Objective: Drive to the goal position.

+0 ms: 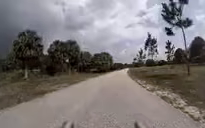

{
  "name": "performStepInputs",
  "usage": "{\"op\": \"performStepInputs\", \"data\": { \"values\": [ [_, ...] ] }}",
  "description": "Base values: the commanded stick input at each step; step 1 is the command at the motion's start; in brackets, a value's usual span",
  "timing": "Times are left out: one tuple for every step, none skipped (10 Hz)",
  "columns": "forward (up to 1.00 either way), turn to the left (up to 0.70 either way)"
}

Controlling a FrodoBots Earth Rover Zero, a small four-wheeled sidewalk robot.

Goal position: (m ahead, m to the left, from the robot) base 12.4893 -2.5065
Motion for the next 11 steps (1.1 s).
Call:
{"op": "performStepInputs", "data": {
  "values": [
    [0.85,-0.32],
    [0.85,-0.26],
    [0.85,-0.07],
    [0.85,0.0],
    [0.85,0.0],
    [0.85,-0.07],
    [0.85,-0.29],
    [0.85,-0.07],
    [0.85,0.0],
    [0.85,0.0],
    [0.85,0.0]
  ]
}}
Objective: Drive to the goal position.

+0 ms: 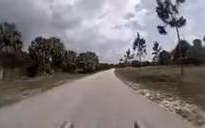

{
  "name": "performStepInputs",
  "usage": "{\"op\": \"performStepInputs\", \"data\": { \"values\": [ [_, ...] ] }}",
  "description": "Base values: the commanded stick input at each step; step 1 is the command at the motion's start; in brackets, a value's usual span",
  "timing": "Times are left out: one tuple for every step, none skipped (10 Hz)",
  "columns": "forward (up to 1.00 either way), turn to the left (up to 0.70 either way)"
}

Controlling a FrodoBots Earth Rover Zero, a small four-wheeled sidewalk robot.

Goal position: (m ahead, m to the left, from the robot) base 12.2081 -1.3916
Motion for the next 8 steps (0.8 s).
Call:
{"op": "performStepInputs", "data": {
  "values": [
    [0.85,0.0],
    [0.85,0.0],
    [0.85,0.0],
    [0.85,0.0],
    [0.85,0.0],
    [0.85,0.0],
    [0.85,0.0],
    [0.85,0.0]
  ]
}}
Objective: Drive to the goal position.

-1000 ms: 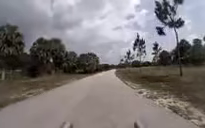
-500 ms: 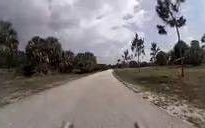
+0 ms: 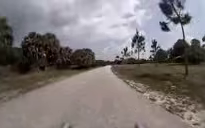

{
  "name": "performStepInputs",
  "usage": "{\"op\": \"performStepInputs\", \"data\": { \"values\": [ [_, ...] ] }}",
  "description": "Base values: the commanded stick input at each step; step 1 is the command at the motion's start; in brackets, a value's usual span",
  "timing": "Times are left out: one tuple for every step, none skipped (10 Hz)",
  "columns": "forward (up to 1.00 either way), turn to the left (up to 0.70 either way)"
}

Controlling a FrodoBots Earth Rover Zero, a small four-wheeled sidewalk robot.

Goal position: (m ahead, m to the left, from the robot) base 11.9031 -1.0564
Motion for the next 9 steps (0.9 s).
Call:
{"op": "performStepInputs", "data": {
  "values": [
    [0.85,0.0],
    [0.85,0.0],
    [0.85,0.0],
    [0.85,0.0],
    [0.85,0.0],
    [0.85,0.0],
    [0.85,0.0],
    [0.85,0.0],
    [0.85,0.0]
  ]
}}
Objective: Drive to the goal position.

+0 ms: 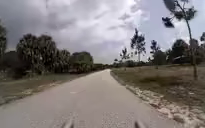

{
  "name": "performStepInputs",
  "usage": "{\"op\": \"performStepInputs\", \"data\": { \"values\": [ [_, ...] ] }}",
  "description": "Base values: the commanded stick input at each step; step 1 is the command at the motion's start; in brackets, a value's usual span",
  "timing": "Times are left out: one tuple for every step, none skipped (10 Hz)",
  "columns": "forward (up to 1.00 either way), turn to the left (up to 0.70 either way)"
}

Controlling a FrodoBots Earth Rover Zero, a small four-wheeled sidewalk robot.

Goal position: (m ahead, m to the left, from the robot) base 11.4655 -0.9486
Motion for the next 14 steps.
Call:
{"op": "performStepInputs", "data": {
  "values": [
    [0.85,0.0],
    [0.85,0.0],
    [0.85,0.0],
    [0.85,0.13],
    [0.85,0.28],
    [0.85,0.2],
    [0.85,0.0],
    [0.85,0.0],
    [0.85,0.0],
    [0.85,0.0],
    [0.85,0.0],
    [0.85,0.0],
    [0.85,0.0],
    [0.85,0.03]
  ]
}}
